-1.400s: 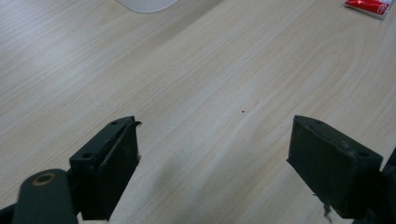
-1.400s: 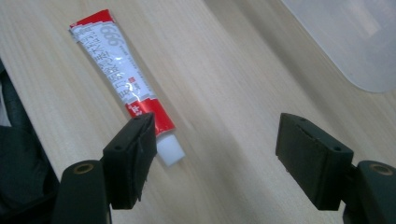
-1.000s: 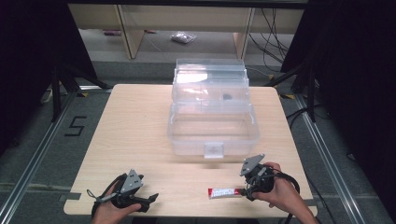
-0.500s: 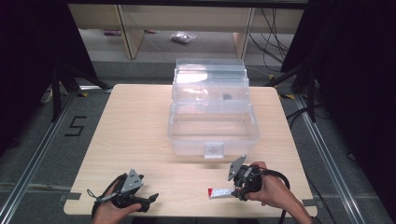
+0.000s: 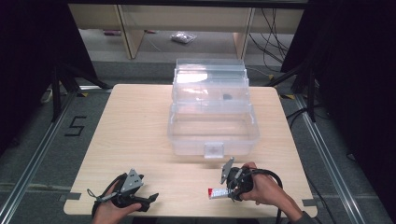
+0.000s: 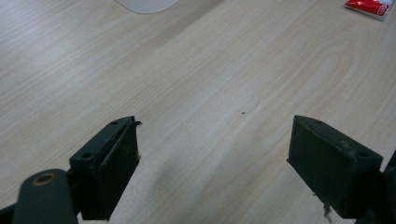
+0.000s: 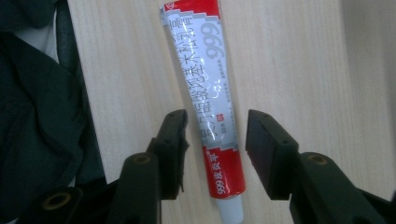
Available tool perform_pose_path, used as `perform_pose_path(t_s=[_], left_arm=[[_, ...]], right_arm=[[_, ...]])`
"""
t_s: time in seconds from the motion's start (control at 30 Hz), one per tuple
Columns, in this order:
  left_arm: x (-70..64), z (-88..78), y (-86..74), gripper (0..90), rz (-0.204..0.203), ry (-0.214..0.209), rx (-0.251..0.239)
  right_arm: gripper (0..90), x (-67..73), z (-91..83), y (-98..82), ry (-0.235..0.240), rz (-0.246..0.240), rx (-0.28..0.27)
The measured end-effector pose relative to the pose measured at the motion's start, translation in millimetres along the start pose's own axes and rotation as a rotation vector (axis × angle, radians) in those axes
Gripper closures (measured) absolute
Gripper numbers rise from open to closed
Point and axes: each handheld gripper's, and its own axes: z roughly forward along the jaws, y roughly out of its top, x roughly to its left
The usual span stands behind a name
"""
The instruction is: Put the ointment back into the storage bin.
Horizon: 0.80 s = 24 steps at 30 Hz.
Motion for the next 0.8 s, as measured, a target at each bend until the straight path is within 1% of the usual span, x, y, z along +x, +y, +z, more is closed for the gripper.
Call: perform_pose_path(t_s=[0.03,0.07,0.1,0.13,0.23,0.27,0.33,0.37,0.4,0.43,0.47,0.53,0.57,0.6,0.63,0.67,0.7,0.73,0.77,0.8], left_arm=[[0.0,-0.4,0.2,15.8,0.002,0.003,-0.001],[0.0,-0.4,0.3,15.7,0.004,0.002,0.0],[0.1,-0.2,0.3,15.7,0.007,0.001,0.0],[0.1,0.1,0.3,15.7,0.007,0.001,0.0],[0.2,0.3,0.3,15.7,0.006,0.002,0.001],[0.1,0.3,0.4,15.7,0.006,0.002,0.0],[0.3,0.6,0.5,15.7,0.007,0.0,0.001],[0.6,0.7,0.4,15.7,0.008,0.002,0.004],[-0.1,0.7,0.3,15.7,-0.001,-0.004,-0.003],[0.4,0.4,0.5,15.8,0.008,0.001,0.002],[0.3,0.3,0.7,15.7,0.009,0.0,0.0],[0.3,0.5,0.7,15.7,0.008,0.001,0.001],[0.2,0.6,0.6,15.8,0.007,0.001,0.001],[0.0,0.7,0.6,15.8,0.006,0.001,0.002],[0.3,0.8,1.0,15.8,0.015,0.002,0.008],[0.3,0.8,1.0,15.7,0.015,0.002,0.008],[0.2,0.9,1.0,15.8,0.015,0.003,0.011],[0.2,0.9,1.0,15.7,0.015,0.003,0.011],[0.3,0.8,1.2,15.7,0.018,0.002,0.011],[0.4,0.8,1.4,15.7,0.018,0.002,0.008]], right_arm=[[60.5,0.1,0.0,0.3,-0.002,0.006,0.028],[60.6,0.1,0.7,0.7,0.002,0.005,0.035],[60.6,-2.0,2.1,1.6,0.003,-0.029,0.035],[60.8,-0.6,2.0,1.5,0.003,0.005,0.047],[61.3,-1.5,3.0,2.2,0.001,-0.002,0.046],[61.3,-2.7,3.9,2.9,0.001,-0.021,0.046],[61.4,-3.1,4.4,3.3,0.009,-0.027,0.049],[61.7,-3.9,5.7,3.7,0.007,-0.038,0.052],[61.7,-3.9,5.7,3.7,0.007,-0.038,0.052],[61.8,-4.2,5.4,3.6,0.01,-0.035,0.061],[62.6,-4.6,6.3,3.1,0.006,-0.036,0.06],[63.7,-3.2,7.3,1.9,0.015,-0.001,0.069],[64.8,-5.3,8.7,1.5,0.012,-0.024,0.064],[66.3,-4.0,8.9,1.4,0.01,-0.012,0.069],[66.6,-5.5,9.7,1.9,0.014,-0.041,0.063],[66.6,-5.5,9.7,1.9,0.014,-0.041,0.063],[68.1,-6.3,10.0,2.4,0.021,-0.049,0.088],[68.1,-6.3,10.0,2.4,0.021,-0.049,0.088],[69.5,-4.7,10.1,2.7,0.012,-0.035,0.094],[70.3,-5.7,10.6,4.0,0.026,-0.064,0.101]])
